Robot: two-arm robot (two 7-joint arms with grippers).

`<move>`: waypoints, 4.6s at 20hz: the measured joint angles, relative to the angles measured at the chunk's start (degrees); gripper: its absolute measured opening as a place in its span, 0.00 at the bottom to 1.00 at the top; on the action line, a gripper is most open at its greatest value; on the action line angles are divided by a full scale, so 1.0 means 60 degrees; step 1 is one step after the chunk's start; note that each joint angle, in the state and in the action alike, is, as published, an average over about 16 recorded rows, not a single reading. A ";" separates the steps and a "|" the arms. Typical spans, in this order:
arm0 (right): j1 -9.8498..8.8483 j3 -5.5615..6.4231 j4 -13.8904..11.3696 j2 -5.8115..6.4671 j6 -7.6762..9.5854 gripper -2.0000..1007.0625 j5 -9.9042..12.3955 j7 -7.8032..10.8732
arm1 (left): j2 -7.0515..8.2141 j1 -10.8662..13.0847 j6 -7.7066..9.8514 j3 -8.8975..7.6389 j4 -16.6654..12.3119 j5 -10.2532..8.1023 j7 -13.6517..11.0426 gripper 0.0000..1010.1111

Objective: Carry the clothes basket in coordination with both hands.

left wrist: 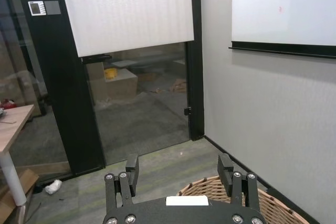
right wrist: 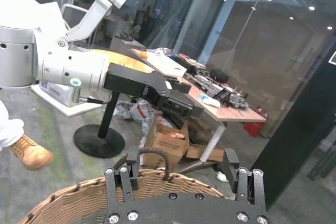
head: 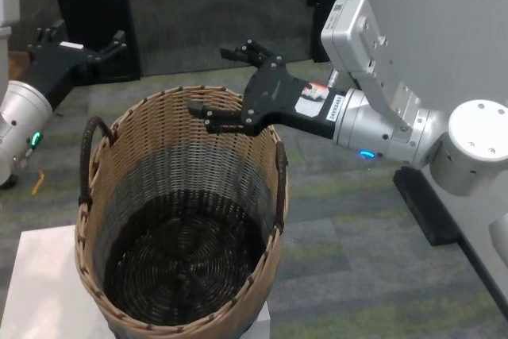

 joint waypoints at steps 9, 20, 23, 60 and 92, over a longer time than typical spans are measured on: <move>0.0083 -0.0098 0.0029 0.0090 -0.0181 1.00 0.0279 0.0120 | -0.0024 -0.0064 0.0074 -0.0021 0.0083 -0.0135 -0.0158 0.99; -0.0068 -0.0164 -0.0227 0.0123 0.0528 1.00 -0.0286 -0.1054 | -0.0010 -0.0100 0.0114 0.0031 0.0124 -0.0230 -0.0163 0.99; -0.0157 -0.0157 -0.0350 0.0120 0.0880 1.00 -0.0589 -0.1638 | -0.0003 -0.0102 0.0097 0.0051 0.0127 -0.0253 -0.0159 0.99; -0.0713 0.0398 -0.0712 -0.0449 0.1487 1.00 -0.1754 -0.3515 | 0.0243 -0.0205 0.0035 0.0404 0.0210 -0.0594 -0.0504 0.99; -0.0703 0.0386 -0.0716 -0.0438 0.1531 1.00 -0.1755 -0.3544 | 0.0212 -0.0185 0.0006 0.0371 0.0202 -0.0580 -0.0475 0.99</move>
